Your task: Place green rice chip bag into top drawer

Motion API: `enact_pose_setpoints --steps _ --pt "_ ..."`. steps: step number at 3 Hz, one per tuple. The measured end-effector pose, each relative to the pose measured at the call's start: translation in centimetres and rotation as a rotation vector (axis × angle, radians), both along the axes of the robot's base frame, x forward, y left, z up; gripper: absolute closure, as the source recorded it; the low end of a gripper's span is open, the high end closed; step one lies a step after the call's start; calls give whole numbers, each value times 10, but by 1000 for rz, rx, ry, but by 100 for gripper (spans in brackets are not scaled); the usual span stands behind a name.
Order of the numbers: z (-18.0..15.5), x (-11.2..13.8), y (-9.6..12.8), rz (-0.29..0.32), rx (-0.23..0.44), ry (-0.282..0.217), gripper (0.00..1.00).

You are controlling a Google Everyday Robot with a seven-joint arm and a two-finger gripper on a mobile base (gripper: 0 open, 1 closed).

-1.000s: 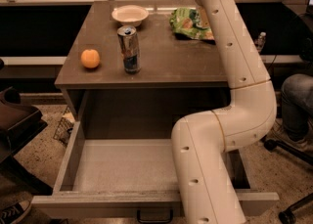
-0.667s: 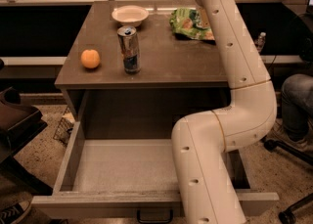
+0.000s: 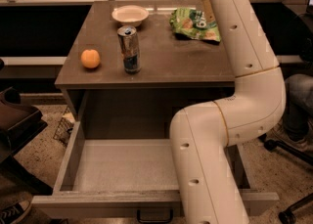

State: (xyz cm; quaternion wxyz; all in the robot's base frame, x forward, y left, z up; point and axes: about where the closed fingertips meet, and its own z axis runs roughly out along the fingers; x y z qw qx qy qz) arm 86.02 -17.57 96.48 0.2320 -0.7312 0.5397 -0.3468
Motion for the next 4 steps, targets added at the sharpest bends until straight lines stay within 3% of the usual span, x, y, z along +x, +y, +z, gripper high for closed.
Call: enact_pose_setpoints --steps 1,2,3,4 --pt "18 -29 -3 -41 -38 86 0" --pt "18 -29 -3 -41 -38 86 0" --pt "21 -20 -16 -88 31 49 0" --pt "27 -6 -30 -198 93 11 0"
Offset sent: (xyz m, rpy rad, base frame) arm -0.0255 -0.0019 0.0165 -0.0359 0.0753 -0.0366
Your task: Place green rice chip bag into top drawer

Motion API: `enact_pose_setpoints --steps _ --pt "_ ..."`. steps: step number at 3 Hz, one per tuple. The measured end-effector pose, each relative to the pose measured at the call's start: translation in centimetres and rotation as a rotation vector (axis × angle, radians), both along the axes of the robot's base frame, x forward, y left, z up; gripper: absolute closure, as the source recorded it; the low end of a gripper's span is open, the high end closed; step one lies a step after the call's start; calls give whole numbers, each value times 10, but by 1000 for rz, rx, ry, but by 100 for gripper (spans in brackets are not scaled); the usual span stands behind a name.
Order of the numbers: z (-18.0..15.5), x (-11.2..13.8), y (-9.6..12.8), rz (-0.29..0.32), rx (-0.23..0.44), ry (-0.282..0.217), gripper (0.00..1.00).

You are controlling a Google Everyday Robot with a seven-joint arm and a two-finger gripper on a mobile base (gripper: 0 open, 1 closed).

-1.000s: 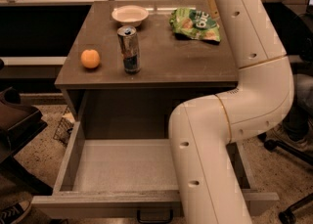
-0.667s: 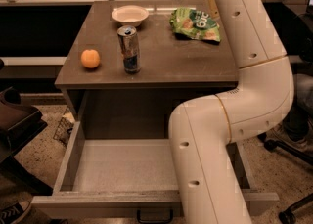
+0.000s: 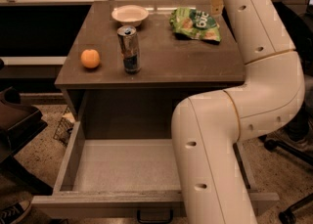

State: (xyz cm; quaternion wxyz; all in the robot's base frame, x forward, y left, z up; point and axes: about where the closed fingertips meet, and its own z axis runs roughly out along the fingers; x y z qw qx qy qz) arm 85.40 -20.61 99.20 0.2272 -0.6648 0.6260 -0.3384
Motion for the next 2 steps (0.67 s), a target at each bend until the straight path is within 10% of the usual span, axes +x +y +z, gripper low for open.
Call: enact_pose_setpoints --steps 2 --pt "-44 -3 -40 -288 83 76 0"
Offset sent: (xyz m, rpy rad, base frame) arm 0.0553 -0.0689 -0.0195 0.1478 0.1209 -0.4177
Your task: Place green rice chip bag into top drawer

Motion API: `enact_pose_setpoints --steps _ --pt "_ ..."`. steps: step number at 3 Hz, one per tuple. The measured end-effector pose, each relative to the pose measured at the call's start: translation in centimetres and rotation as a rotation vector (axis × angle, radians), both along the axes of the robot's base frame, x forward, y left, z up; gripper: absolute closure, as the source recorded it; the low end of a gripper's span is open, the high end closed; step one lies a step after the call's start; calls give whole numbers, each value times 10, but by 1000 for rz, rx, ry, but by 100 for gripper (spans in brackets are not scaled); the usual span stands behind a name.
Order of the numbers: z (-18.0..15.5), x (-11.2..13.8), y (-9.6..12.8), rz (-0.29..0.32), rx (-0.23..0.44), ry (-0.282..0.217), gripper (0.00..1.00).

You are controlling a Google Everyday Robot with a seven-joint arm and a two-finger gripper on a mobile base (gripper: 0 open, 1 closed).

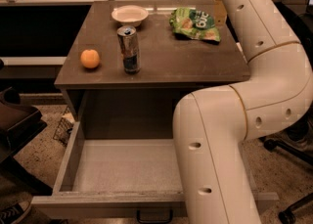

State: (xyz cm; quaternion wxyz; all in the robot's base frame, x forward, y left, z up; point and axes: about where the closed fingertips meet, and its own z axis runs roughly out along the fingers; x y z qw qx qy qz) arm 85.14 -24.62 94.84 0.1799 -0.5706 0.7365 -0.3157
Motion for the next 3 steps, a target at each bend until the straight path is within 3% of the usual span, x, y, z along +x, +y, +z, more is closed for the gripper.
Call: enact_pose_setpoints --steps 1,2,3 --pt "-5 -1 -4 -45 43 -6 0" --pt "-6 -1 -4 -49 47 -6 0" --pt "-25 4 5 -65 155 -4 0"
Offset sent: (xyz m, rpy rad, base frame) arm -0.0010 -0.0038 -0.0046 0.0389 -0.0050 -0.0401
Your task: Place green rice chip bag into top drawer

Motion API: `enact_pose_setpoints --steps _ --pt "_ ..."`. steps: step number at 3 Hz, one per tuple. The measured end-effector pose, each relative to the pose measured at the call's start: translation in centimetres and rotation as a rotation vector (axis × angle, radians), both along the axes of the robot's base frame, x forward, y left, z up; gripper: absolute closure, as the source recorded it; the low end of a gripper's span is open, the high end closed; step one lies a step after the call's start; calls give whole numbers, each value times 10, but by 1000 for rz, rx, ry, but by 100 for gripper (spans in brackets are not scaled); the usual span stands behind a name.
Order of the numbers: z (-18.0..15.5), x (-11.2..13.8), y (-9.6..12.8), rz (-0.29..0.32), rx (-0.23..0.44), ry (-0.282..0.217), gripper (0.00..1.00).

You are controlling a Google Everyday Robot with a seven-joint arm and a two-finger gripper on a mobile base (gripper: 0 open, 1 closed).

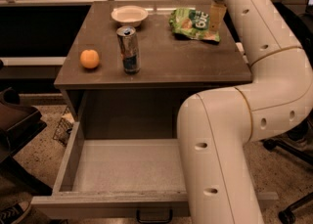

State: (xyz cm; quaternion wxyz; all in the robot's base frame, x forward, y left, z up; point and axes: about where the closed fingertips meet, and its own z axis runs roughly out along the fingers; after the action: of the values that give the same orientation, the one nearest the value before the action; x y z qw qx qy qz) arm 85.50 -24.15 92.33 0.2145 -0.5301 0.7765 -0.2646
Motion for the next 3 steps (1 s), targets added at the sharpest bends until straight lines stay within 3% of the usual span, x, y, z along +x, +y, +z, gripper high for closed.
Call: enact_pose_setpoints --steps 1,2,3 --pt "-15 3 13 -54 90 6 0" --pt "-22 9 25 -113 136 -2 0" --pt "-50 10 33 -174 230 33 0"
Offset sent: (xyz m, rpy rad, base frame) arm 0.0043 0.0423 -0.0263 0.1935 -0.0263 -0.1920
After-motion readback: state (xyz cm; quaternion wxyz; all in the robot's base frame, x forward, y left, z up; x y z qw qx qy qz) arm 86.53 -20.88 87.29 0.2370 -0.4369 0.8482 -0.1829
